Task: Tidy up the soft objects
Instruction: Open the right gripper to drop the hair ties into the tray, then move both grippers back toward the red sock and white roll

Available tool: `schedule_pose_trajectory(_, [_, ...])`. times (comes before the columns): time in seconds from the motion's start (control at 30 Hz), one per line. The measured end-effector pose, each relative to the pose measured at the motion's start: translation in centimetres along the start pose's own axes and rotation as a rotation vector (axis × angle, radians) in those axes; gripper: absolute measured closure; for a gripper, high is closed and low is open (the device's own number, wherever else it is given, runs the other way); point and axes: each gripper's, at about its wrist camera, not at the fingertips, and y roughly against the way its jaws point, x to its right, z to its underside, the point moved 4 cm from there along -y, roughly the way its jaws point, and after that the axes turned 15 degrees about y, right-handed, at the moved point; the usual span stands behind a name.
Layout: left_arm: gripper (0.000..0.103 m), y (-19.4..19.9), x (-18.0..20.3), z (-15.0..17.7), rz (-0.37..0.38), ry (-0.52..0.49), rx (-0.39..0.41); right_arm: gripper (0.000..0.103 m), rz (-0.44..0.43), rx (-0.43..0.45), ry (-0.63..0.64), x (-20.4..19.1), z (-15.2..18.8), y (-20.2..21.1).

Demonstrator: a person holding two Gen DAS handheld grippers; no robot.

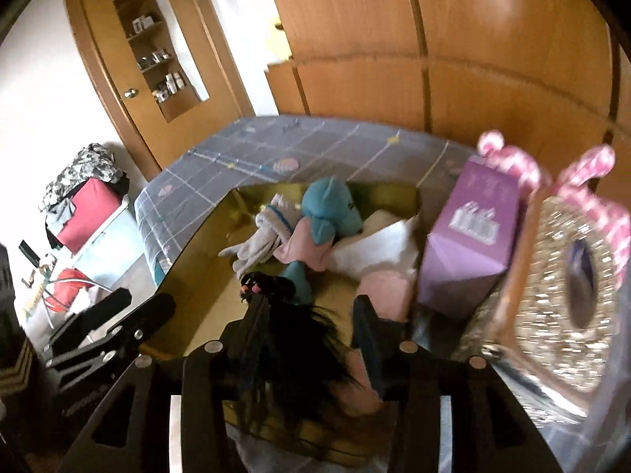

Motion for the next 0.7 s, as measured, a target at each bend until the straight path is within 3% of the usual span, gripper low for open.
schedule_pose_trajectory(0.2, [0.026, 0.9, 2.0, 0.7, 0.032, -0.060, -0.003, 0.058, 0.104, 0.076, 0.057, 1.4, 1.2, 4.4])
schedule_pose_trajectory(0.4, [0.026, 1.8, 4.5, 1.6, 0.071, -0.128, -0.002, 0.058, 0.196, 0.128, -0.009, 5.6, 3.3, 8.7])
schedule_pose_trajectory(0.7, [0.025, 3.5, 8.7, 3.2, 0.148, -0.248, -0.006, 0.058, 0.374, 0.103, -0.130, 13.6, 8.2, 13.9])
